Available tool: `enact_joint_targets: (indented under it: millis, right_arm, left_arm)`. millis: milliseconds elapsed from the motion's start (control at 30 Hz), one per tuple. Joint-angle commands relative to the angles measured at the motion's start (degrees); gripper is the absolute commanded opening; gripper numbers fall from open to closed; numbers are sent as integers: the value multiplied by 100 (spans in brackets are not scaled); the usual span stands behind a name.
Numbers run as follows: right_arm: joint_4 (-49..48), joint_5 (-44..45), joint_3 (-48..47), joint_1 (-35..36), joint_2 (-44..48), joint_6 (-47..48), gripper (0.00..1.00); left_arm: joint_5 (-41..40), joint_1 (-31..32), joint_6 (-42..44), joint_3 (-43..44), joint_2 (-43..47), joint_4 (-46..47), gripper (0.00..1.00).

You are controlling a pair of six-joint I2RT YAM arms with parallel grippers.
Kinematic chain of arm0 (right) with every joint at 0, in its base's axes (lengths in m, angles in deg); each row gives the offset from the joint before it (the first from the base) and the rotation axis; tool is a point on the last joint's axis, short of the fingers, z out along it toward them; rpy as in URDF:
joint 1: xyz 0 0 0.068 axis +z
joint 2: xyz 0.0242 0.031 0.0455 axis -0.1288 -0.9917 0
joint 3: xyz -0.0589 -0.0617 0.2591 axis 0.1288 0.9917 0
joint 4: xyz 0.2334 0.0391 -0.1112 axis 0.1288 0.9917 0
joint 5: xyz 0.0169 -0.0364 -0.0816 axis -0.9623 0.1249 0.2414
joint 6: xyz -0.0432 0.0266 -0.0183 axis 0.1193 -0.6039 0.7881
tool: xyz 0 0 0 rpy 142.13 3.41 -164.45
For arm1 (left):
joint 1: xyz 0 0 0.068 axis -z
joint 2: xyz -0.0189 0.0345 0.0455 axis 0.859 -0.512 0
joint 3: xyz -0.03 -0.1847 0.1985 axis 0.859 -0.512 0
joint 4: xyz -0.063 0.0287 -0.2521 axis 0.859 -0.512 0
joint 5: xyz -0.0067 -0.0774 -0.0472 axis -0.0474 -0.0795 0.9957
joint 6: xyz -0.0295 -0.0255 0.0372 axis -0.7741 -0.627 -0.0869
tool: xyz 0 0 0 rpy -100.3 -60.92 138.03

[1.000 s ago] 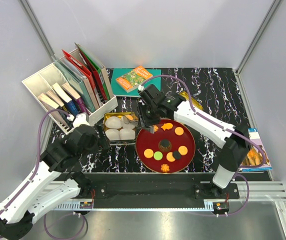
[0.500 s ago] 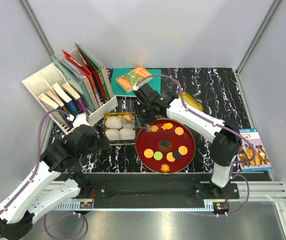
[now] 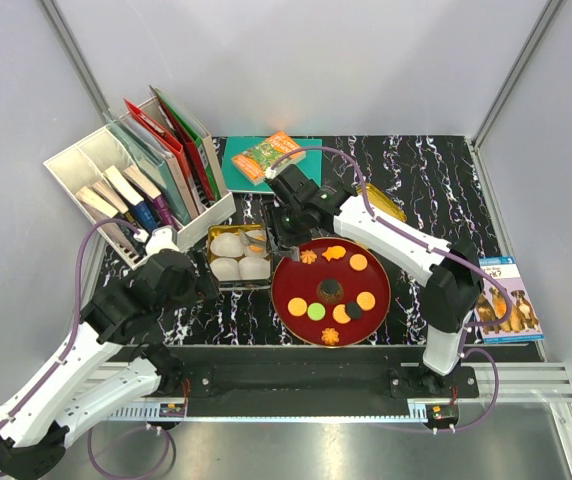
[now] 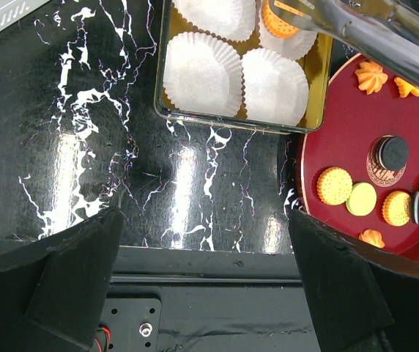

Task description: Pack the cookies

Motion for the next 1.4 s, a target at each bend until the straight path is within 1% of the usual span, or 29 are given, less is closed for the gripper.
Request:
enact_joint_targets:
  millis: [0, 133, 233, 267, 467, 633, 733, 867, 1033, 1200, 1367]
  right_arm:
    - [-122, 76, -174, 55, 325, -1, 51]
    - [79, 304, -113, 55, 729, -54, 50]
    - [273, 594, 229, 55, 1238, -71, 50]
    - [308, 655, 474, 55, 1518, -80, 51]
    - [695, 972, 1379, 55, 2459, -396, 50]
    - [1090, 1104, 1987, 55, 3066, -625, 50]
    - [1292, 1130, 2531, 56, 3356, -853, 51]
    - [1494, 1061, 2962, 47, 3682, -1178, 52]
    - [1565, 955, 3253, 55, 3964, -1372, 53]
    - [1434, 745, 3411, 55, 4034, -1460, 54]
    - [1197, 603, 3482, 91, 3912, -1452, 54]
  left_arm:
    - [-140, -2, -72, 96, 9, 140, 99]
    - [-131, -2, -63, 87, 1, 158, 99]
    - [-88, -2, -37, 69, -52, 219, 99]
    - [-70, -2, -28, 69, -70, 228, 99]
    - [97, 7, 77, 78, -351, 544, 99]
    - [255, -2, 165, 87, -632, 720, 99]
    - [352, 7, 191, 52, -755, 852, 99]
    - [466, 7, 218, 8, -878, 1001, 99]
    - [572, 7, 253, -36, -1019, 1116, 99]
    - [642, 7, 262, -71, -1072, 1203, 99]
    - [660, 7, 253, -124, -1045, 1204, 99]
